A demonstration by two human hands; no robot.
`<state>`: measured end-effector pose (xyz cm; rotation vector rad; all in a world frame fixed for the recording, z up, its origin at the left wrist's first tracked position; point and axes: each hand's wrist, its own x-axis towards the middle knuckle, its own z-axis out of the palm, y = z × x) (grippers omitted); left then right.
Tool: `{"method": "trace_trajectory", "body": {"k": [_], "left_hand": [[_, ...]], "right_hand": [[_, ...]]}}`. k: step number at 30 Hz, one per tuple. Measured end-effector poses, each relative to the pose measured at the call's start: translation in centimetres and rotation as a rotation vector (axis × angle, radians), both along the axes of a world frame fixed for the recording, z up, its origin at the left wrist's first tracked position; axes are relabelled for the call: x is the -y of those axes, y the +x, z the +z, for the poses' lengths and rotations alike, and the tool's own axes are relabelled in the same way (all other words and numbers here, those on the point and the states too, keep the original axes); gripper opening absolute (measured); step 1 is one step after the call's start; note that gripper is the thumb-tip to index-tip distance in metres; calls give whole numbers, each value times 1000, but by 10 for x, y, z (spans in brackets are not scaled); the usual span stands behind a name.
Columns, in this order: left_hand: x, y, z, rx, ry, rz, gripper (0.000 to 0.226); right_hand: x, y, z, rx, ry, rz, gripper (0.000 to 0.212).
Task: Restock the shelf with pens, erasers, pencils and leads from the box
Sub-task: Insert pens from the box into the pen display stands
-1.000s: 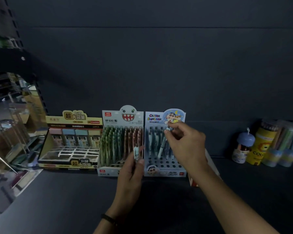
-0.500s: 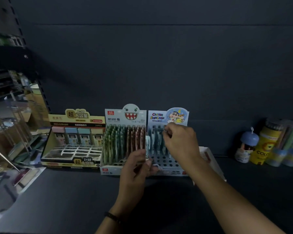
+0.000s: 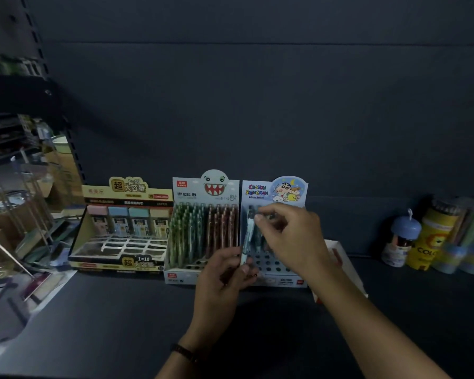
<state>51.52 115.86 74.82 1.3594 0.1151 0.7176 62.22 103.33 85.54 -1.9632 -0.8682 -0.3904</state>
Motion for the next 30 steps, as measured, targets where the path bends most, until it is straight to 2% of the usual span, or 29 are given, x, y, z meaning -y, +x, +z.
{"method": "trace_trajectory", "body": {"k": [3,8,11,14,17,19,24,30], "left_hand": [[-1,0,1,-6,10,11,20],[-1,-1,0,3,81,83,19],[-3,-2,2,-63,331,279,20],[-9,-1,0,-205,523,455,27],[-11,5,-7,-240,744,480,22],[-9,6,-9,-229,826,463,16],[-10,9,-12,-293,864,437,13],[-8,8,-9,-261,871,429,13]], "right_hand": [[0,-12,-2,-70,68,126,25],[-5,-13,-6,-149,113,113,20],[-1,-7,1,-110,157,66,24],[4,2,10,-15,157,-49,32],[-4,2,6,101,98,-86,26],[-12,1,-1,141,72,-87,25],[-26,5,-17,112,-41,-81,21],[-35,5,-24,27,-233,-54,18]]}}
